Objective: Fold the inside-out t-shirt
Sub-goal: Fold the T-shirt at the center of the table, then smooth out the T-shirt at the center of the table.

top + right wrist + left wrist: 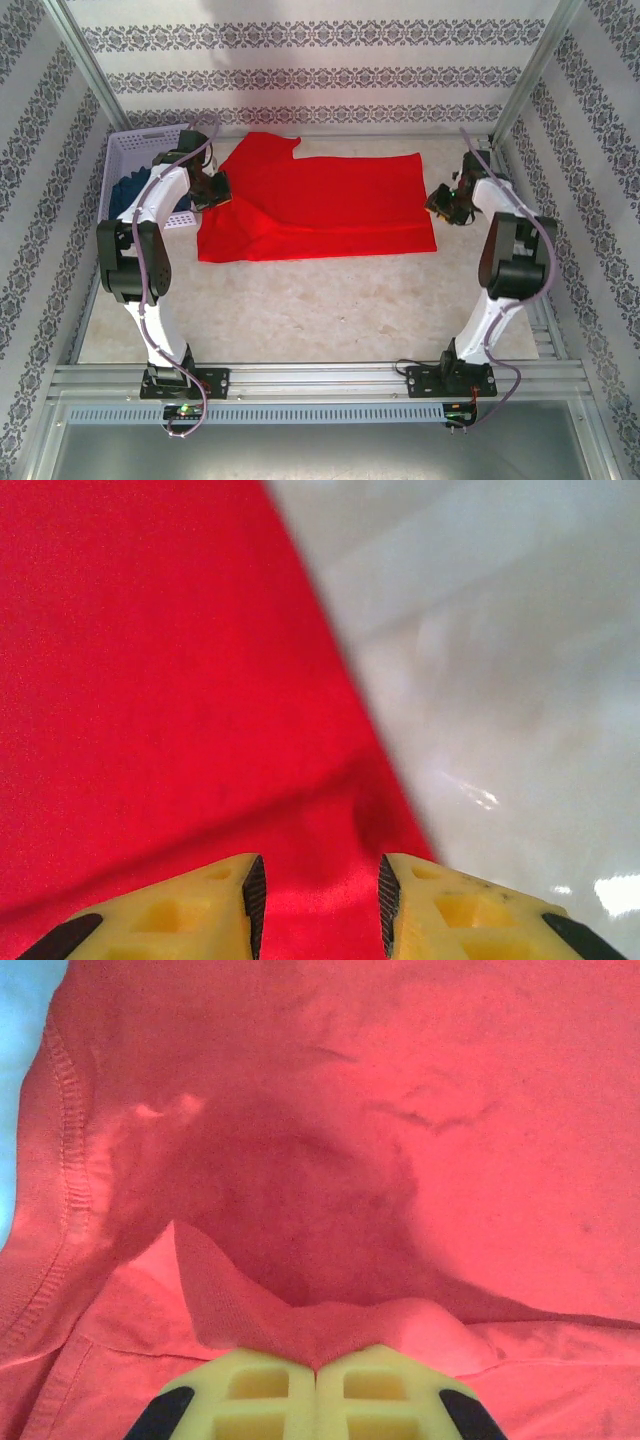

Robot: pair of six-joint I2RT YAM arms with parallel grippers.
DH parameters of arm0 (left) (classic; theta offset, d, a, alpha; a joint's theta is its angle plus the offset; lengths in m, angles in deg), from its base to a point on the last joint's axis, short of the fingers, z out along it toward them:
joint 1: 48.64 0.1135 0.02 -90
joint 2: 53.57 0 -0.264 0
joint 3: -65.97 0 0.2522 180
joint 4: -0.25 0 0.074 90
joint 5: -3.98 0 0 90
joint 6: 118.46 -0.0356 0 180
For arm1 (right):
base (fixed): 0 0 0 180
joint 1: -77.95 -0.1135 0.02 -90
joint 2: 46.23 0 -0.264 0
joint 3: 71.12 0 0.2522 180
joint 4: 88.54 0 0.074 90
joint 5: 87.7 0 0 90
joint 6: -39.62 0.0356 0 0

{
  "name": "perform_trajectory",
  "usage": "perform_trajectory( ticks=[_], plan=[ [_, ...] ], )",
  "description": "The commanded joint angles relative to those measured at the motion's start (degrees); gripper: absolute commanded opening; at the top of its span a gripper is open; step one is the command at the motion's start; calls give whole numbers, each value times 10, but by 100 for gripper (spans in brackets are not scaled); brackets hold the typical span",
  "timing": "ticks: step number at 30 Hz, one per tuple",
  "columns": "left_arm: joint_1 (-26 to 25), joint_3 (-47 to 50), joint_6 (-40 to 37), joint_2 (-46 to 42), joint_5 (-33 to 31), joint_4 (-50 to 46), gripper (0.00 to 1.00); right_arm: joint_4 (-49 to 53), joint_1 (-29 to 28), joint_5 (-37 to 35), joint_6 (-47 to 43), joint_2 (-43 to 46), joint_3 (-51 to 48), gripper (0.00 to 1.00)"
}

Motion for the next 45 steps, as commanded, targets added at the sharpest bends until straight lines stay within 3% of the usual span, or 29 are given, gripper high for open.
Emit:
perform_trajectory(
  ticks=[1, 7, 21, 45],
  plan=[
    [7, -10, 3, -9, -2, 16, 0, -21, -47, 28, 9, 42, -70, 38],
    [7, -3, 0, -10, -2, 19, 0, -28, -74, 11, 2, 8, -91, 33],
    [7, -8, -2, -1, 2, 19, 0, 6, -80, -8, -14, -87, 36, 22],
    [8, -36, -2, 28, 0, 14, 0, 43, -51, -3, -14, -206, 232, 23]
  ],
)
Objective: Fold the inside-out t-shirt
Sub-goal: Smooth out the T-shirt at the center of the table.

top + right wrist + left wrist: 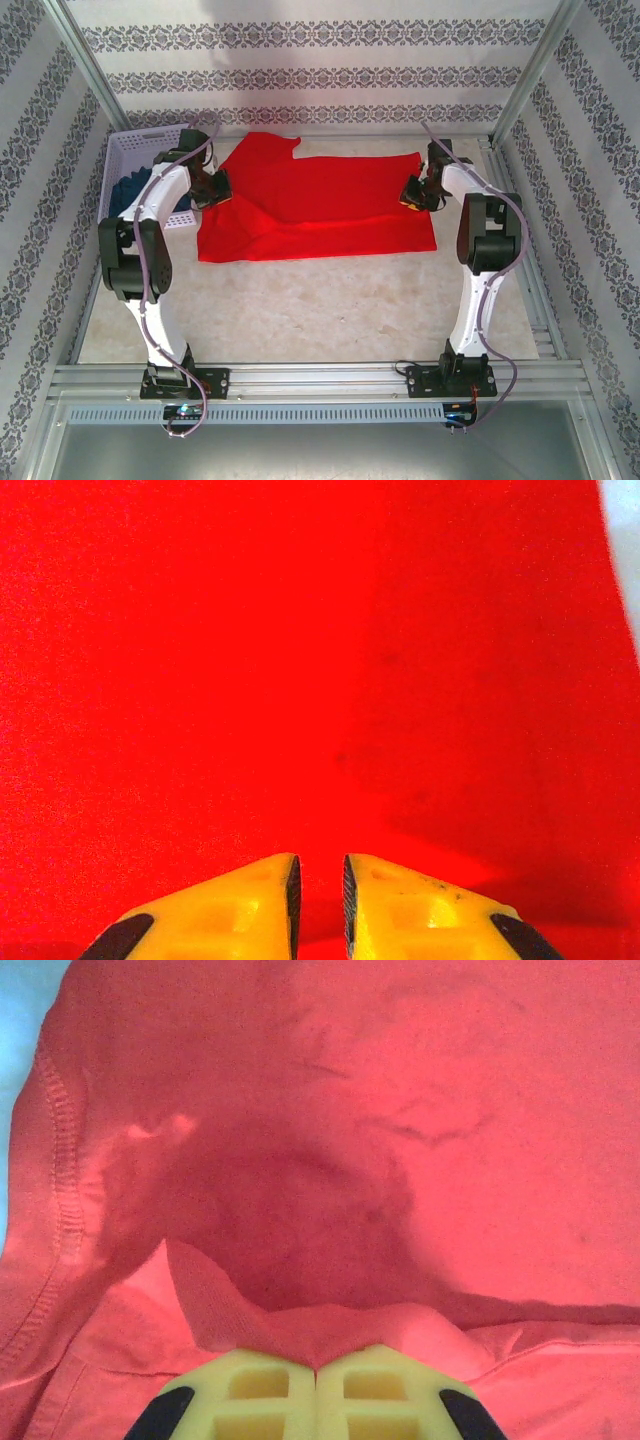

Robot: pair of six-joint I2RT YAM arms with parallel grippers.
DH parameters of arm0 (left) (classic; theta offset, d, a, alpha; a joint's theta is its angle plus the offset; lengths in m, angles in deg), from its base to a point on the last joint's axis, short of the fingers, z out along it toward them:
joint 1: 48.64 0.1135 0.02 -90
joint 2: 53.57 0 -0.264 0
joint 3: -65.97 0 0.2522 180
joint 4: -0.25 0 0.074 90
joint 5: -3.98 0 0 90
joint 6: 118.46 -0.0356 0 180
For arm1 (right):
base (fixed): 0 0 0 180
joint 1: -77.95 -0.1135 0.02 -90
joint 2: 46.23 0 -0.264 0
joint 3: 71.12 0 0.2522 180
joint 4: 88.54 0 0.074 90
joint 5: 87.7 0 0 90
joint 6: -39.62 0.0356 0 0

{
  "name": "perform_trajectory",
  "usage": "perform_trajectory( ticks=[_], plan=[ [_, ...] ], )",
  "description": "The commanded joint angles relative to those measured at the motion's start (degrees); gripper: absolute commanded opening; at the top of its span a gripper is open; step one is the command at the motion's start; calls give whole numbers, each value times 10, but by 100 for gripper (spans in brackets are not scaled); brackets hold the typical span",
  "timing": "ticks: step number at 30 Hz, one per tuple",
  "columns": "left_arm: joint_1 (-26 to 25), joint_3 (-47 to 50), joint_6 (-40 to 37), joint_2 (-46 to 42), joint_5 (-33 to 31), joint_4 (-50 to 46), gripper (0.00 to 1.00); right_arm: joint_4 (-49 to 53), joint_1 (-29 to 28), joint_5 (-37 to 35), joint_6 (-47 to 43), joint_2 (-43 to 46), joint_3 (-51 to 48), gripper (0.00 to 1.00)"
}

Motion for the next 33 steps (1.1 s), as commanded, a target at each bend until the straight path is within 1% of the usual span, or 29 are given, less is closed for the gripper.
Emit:
perform_trajectory(
  ticks=[1, 3, 10, 11, 12, 16, 19, 20, 21, 23, 25, 26, 27, 29, 33],
  plan=[
    [8, -26, -2, 15, -1, 7, 0, 22, 13, 5, -12, -7, 29, 23],
    [8, -37, -1, 22, -4, 4, 0, 19, 15, 7, -19, 12, 22, 24],
    [8, -73, 5, 60, -27, 4, 0, -26, 2, 22, -14, 114, -87, 28],
    [8, -78, 7, 67, -31, 4, 1, -28, -1, 22, -14, 124, -98, 29],
    [8, -86, 8, 76, -36, 3, 5, -31, -5, 23, -12, 134, -109, 29],
    [8, -119, 16, 114, -42, 9, 32, -34, -18, 28, -8, 170, -143, 30],
    [8, -146, 9, 122, -46, -10, 44, -30, -30, 23, -10, 203, -171, 31],
    [7, -135, 9, 106, -52, -9, 46, -31, -34, 23, -10, 215, -184, 31],
    [5, -104, 15, 77, -54, 5, 48, -32, -39, 22, -10, 228, -199, 31],
    [-5, -4, 30, 2, -48, 57, 53, -35, -48, 20, -10, 251, -229, 32],
    [-22, 115, 52, -72, -40, 111, 56, -39, -54, 16, -8, 270, -255, 33],
    [-30, 157, 59, -93, -30, 134, 57, -42, -54, 18, -7, 275, -265, 33],
    [-37, 191, 68, -105, -23, 148, 58, -46, -54, 21, -4, 279, -274, 33],
    [-49, 224, 67, -106, -12, 164, 58, -50, -55, 25, -5, 277, -280, 33],
    [-71, 226, 64, -78, 6, 183, 58, -51, -57, 31, -5, 265, -280, 33]
  ],
)
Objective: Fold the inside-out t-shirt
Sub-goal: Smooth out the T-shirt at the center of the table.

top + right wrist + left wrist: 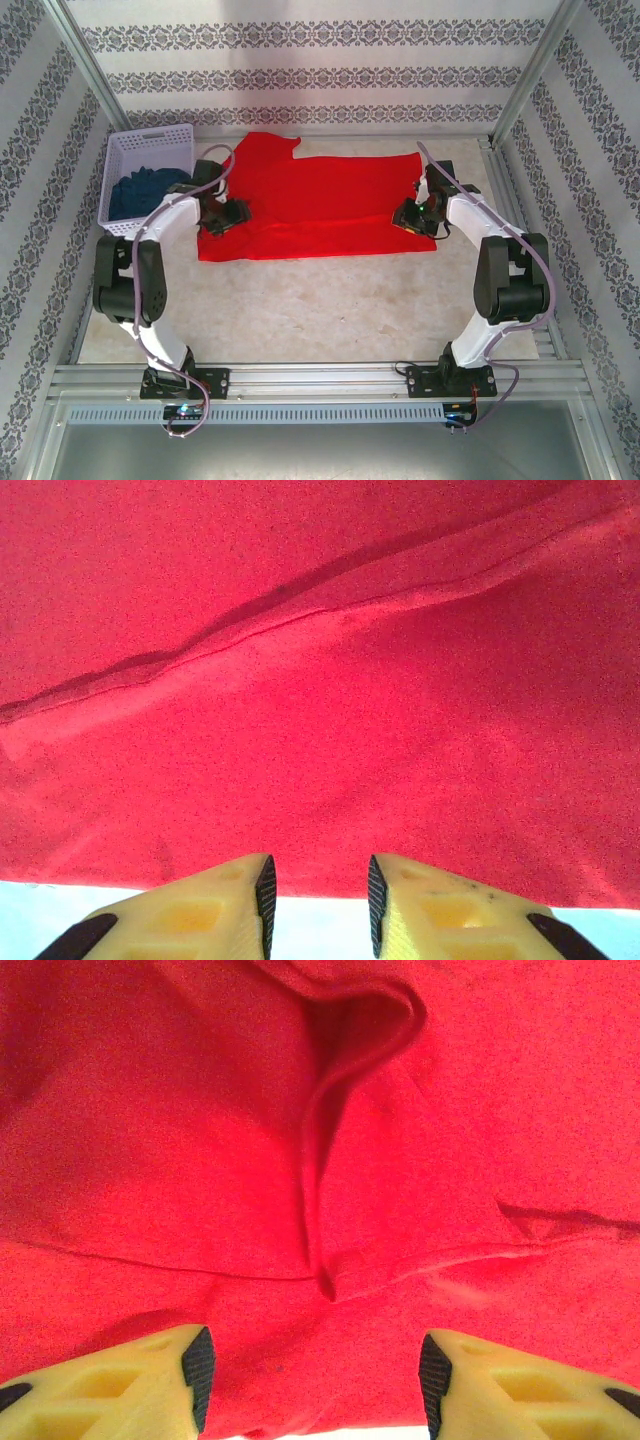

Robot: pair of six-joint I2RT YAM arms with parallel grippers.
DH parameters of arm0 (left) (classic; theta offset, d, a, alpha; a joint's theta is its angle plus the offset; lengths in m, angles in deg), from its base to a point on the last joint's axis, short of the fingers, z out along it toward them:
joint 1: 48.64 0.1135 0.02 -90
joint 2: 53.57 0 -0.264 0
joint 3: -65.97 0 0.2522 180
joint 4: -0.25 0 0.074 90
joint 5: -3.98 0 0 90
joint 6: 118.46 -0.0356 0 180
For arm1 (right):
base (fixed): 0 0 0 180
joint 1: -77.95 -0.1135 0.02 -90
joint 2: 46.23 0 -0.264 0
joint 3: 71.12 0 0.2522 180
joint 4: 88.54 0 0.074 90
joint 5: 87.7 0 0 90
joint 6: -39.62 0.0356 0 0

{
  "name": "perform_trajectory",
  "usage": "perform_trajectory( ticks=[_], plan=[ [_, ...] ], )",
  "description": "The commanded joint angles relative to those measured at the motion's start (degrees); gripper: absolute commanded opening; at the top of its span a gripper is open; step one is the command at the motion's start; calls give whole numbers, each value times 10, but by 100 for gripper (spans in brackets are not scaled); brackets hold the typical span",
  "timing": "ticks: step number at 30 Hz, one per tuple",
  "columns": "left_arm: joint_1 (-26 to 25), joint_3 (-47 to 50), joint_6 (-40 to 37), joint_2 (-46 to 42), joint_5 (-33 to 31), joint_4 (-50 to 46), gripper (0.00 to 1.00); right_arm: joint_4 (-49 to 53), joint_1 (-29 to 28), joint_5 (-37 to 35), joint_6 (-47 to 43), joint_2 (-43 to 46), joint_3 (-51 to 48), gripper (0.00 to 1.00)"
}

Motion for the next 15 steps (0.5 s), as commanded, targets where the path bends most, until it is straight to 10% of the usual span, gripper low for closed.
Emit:
perform_trajectory(
  ticks=[1, 15],
  plan=[
    [-16, -1, 10, 31, 18, 55, 57, -15, -5, 11, 4, -4, -5, 33],
    [-27, -51, 7, 106, 22, 60, 29, -21, -7, 11, 3, 0, -23, 34]
  ],
)
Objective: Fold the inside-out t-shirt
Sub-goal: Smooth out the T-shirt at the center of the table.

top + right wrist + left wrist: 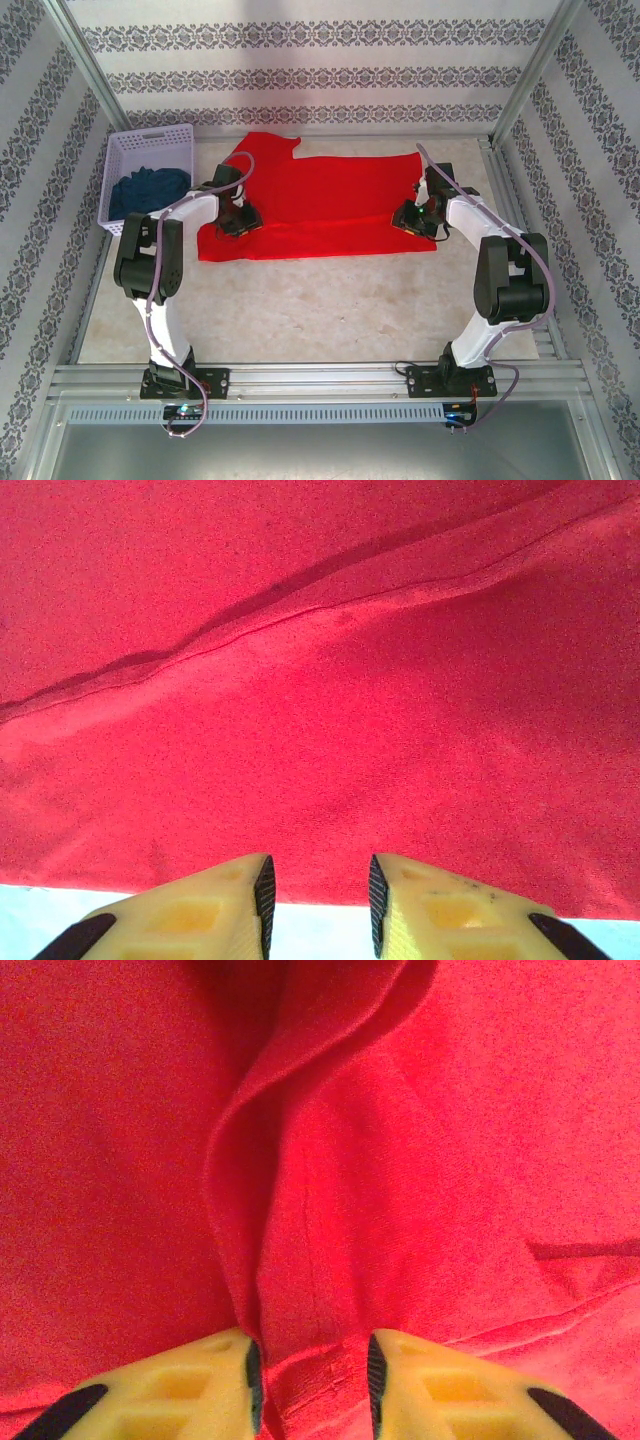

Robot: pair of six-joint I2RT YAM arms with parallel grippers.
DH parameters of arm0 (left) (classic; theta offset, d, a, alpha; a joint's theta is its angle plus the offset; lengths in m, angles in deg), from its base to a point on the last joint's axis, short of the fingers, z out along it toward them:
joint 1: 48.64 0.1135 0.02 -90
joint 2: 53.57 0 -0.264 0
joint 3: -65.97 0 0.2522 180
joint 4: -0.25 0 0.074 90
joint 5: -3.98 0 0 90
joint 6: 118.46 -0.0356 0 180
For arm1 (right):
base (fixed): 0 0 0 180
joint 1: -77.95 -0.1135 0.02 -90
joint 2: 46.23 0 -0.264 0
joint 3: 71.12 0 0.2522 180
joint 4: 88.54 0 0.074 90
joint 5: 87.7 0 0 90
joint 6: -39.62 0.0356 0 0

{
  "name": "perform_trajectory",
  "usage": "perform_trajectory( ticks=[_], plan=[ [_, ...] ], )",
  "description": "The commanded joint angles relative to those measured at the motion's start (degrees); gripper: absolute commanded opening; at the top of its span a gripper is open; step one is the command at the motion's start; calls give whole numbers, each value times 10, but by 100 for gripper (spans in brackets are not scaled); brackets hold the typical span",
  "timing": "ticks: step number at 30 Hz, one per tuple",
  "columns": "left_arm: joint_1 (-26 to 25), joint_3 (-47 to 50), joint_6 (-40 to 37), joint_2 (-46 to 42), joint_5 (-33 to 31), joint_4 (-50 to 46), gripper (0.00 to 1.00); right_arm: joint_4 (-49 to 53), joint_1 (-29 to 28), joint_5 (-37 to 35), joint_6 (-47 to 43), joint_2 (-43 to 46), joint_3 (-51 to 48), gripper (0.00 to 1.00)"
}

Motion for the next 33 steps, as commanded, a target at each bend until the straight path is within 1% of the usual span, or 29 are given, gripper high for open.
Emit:
perform_trajectory(
  ticks=[1, 7, 11, 12, 18, 19, 21, 24, 28, 31, 33],
  plan=[
    [-2, -21, -2, 7, 4, 13, 26, -5, -7, 9, 3, -1, -10, 34],
    [-2, -41, -8, 19, 3, 7, 10, -5, -8, 12, 3, -6, -9, 34],
    [-1, -69, -14, 28, 4, 1, 1, -2, -7, 10, 1, -10, -6, 34],
    [-1, -77, -14, 31, 5, 0, 0, -4, -7, 11, 2, -10, -6, 34],
    [-2, -155, -14, 74, 12, -11, 0, -5, -7, 12, 2, -12, -7, 34],
    [-2, -173, -13, 88, 19, -13, 2, -6, -7, 14, 3, -13, -7, 34],
    [-3, -208, -10, 115, 33, -21, 11, -9, -6, 15, 5, -14, -7, 34],
    [-3, -251, -12, 142, 52, -25, 19, -15, -8, 20, 10, -14, -9, 34],
    [-2, -309, -48, 159, 53, -52, 33, -19, -11, 25, 16, -15, -6, 34],
    [4, -310, -63, 142, 42, -60, 39, -19, -17, 23, 17, -14, -5, 34],
    [10, -276, -60, 116, 27, -44, 42, -20, -22, 21, 17, -14, -7, 35]
  ],
)
